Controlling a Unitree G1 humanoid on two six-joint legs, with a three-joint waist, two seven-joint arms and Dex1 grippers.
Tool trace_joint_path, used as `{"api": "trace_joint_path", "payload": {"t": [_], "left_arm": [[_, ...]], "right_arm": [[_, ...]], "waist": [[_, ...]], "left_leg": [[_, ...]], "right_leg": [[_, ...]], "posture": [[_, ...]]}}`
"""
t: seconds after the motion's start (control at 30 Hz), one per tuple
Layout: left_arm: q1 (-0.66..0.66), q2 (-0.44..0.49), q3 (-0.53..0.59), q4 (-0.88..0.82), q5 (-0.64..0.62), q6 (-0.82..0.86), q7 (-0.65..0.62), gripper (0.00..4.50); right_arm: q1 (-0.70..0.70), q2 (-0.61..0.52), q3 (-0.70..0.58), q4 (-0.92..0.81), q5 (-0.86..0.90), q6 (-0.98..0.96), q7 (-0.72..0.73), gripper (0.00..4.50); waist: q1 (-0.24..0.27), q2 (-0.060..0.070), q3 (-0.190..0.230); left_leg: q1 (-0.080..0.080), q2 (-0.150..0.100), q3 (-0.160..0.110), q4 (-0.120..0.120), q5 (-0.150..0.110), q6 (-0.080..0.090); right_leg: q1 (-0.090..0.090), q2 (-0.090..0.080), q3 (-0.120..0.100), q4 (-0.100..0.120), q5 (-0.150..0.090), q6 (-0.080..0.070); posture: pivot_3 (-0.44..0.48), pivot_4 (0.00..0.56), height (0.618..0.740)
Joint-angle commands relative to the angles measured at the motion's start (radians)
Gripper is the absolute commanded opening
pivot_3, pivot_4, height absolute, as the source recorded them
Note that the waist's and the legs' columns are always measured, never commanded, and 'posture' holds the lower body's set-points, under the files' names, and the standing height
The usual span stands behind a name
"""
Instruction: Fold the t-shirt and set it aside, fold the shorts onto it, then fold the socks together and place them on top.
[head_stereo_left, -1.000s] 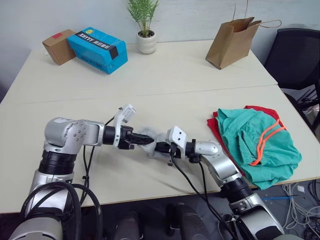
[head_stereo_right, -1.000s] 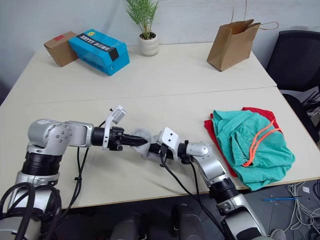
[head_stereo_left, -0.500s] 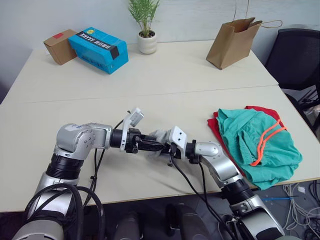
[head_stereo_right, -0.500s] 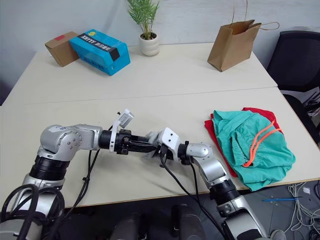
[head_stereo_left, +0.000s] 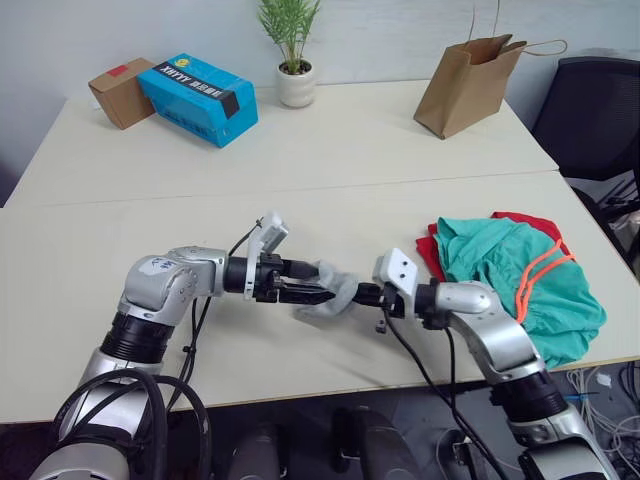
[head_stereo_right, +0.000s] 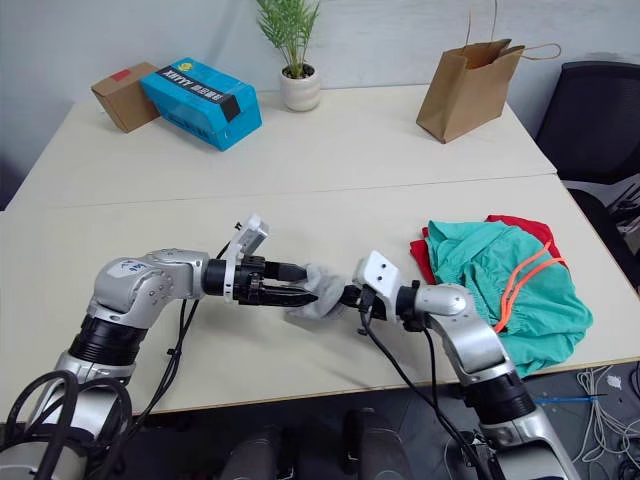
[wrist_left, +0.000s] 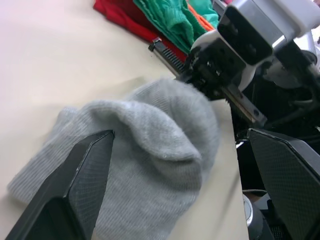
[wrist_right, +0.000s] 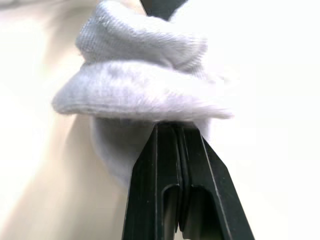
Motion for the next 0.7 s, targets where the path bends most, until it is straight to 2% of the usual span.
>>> {"api": "trace_joint_path", "payload": {"t": [0.03,0.2,0.37,0.5,0.7], "left_arm": [[0.011,-0.011,-0.004,-0.005,0.022,-0.063,-0.031,4.48],[0.031,-0.052,-0.024,0.019,0.063,-0.191,-0.079,4.48],[0.069,-0.097,-0.006,0.037,0.089,-0.310,-0.095,4.48],[0.095,-0.079,0.069,-0.031,0.024,-0.291,-0.112,4.48],[0.133,-0.040,0.133,-0.117,-0.007,-0.281,-0.103,4.48]], "right_arm": [[0.049,-0.045,-0.097,-0.087,0.062,0.045,-0.015,0.00],[0.178,-0.110,-0.215,-0.111,0.075,0.058,-0.062,0.00],[0.277,-0.097,-0.260,-0.151,0.105,0.061,-0.107,0.00],[0.324,-0.091,-0.288,-0.176,0.133,0.058,-0.129,0.00],[0.373,-0.097,-0.318,-0.192,0.160,0.058,-0.143,0.00]], "waist": [[0.001,0.000,0.000],[0.006,0.000,0.000],[0.002,-0.001,0.000],[0.000,-0.001,0.001],[0.005,-0.001,0.001]], "left_leg": [[0.000,0.000,0.000,0.000,0.000,0.000],[0.000,0.000,0.000,0.000,0.000,0.000],[0.000,0.000,0.000,0.000,0.000,0.001],[0.000,0.000,0.000,0.000,0.000,0.001],[0.000,0.000,-0.001,0.000,0.000,0.001]], "right_leg": [[0.000,0.000,0.000,0.000,0.000,0.000],[0.000,0.000,0.000,0.000,0.000,0.000],[0.000,0.000,0.000,-0.001,0.000,0.001],[0.000,0.001,0.000,0.000,0.000,0.001],[0.000,0.001,0.000,-0.001,-0.001,0.002]], "posture": [[0.000,0.150,0.740],[0.000,0.150,0.740],[0.000,0.150,0.740],[0.000,0.150,0.740],[0.000,0.150,0.740]]}}
